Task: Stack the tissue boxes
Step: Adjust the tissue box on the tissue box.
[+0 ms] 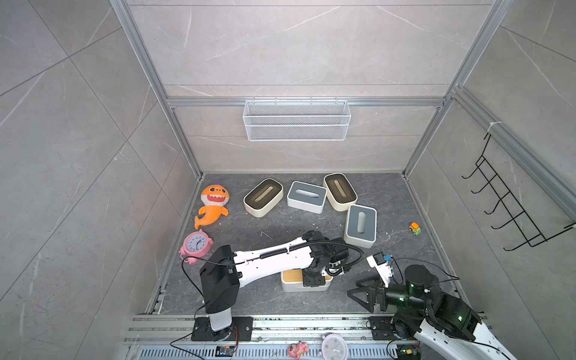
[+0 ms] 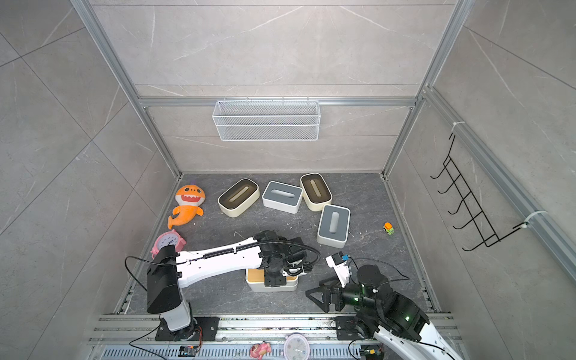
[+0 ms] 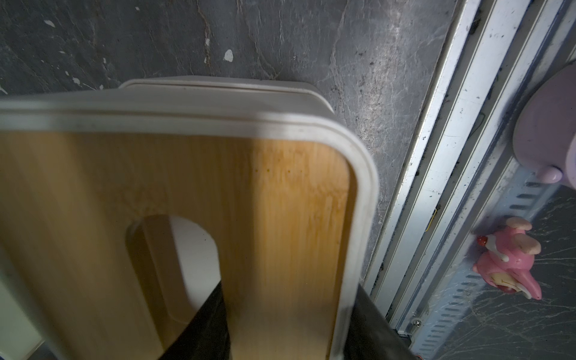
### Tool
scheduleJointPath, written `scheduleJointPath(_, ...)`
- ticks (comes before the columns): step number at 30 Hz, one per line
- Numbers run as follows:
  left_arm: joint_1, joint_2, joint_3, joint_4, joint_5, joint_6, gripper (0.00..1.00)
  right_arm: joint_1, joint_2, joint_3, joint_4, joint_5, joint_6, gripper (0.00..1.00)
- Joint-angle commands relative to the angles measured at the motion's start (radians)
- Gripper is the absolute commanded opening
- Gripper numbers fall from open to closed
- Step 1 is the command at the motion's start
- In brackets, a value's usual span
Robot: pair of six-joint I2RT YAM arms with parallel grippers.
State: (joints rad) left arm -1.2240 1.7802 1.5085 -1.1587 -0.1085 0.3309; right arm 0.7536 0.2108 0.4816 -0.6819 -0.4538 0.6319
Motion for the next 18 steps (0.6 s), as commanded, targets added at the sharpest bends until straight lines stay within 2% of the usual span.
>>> scheduleJointPath(1,-0.003,-0.043,0.007,-0.016,-0.031,0.035,0.42,0.004,-0.010,-0.011,-0.002,0.004,-0.015,1.00)
scheduleJointPath(18,-0.004,-0.030,0.016,0.008,-0.007,0.015,0.42,0.003,-0.003,-0.014,0.004,0.000,-0.017,1.00)
